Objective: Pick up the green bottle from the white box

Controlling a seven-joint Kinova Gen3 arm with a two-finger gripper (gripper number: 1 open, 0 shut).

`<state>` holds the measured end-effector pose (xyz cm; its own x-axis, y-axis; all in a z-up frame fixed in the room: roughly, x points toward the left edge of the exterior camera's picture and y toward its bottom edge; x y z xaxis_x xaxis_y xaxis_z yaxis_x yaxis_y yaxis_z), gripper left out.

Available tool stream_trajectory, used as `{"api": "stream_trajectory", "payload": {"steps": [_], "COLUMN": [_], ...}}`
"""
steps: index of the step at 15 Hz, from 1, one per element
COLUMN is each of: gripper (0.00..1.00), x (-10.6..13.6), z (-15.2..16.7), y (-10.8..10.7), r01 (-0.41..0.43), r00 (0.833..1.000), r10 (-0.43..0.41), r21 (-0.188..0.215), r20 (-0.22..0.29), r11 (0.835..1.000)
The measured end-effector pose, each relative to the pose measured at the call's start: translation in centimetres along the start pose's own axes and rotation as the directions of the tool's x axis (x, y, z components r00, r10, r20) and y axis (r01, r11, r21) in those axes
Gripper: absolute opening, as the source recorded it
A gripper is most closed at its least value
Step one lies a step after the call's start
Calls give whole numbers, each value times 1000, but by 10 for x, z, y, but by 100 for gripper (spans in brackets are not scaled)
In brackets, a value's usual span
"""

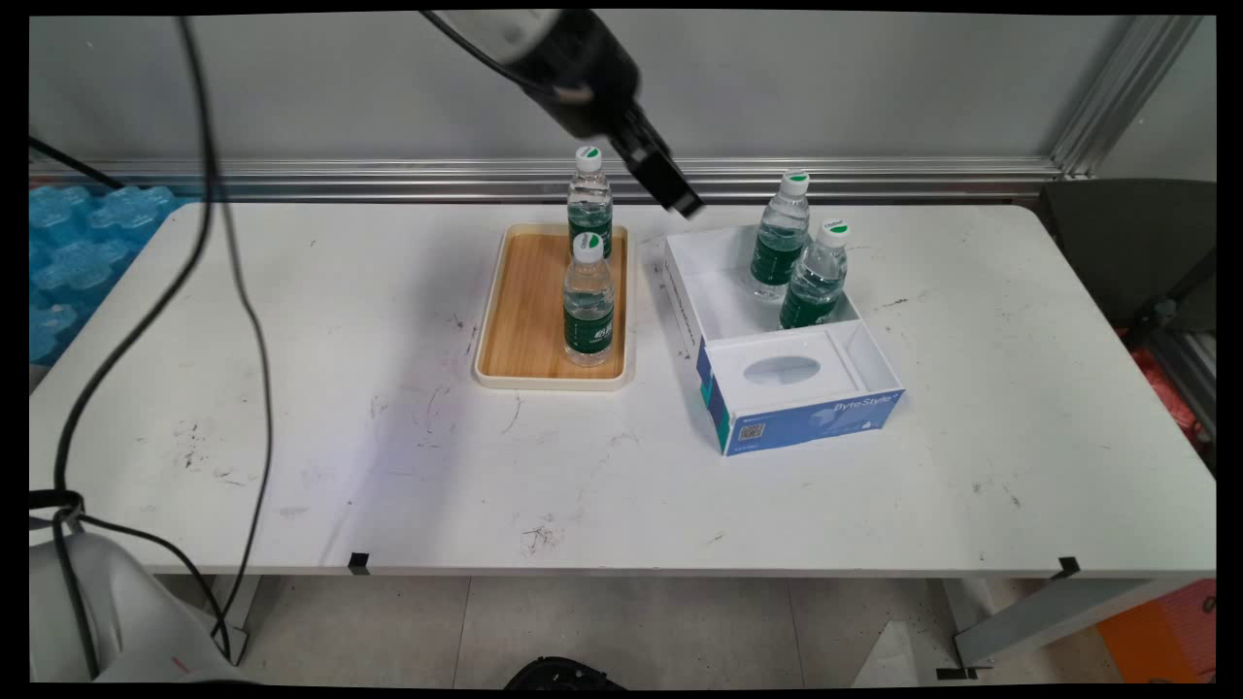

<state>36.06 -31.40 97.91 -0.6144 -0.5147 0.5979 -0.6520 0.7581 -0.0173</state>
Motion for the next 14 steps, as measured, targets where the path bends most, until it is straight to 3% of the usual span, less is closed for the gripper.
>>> {"api": "stream_trajectory", "payload": {"steps": [9, 14], "gripper": [100, 100], "x": [35, 49], "z": [129, 178], "y": [19, 21], "r01": [36, 33], "r00": [999, 999], "r10": [-36, -33], "r21": [6, 2], "r20": [20, 31], "r11": [999, 999]}}
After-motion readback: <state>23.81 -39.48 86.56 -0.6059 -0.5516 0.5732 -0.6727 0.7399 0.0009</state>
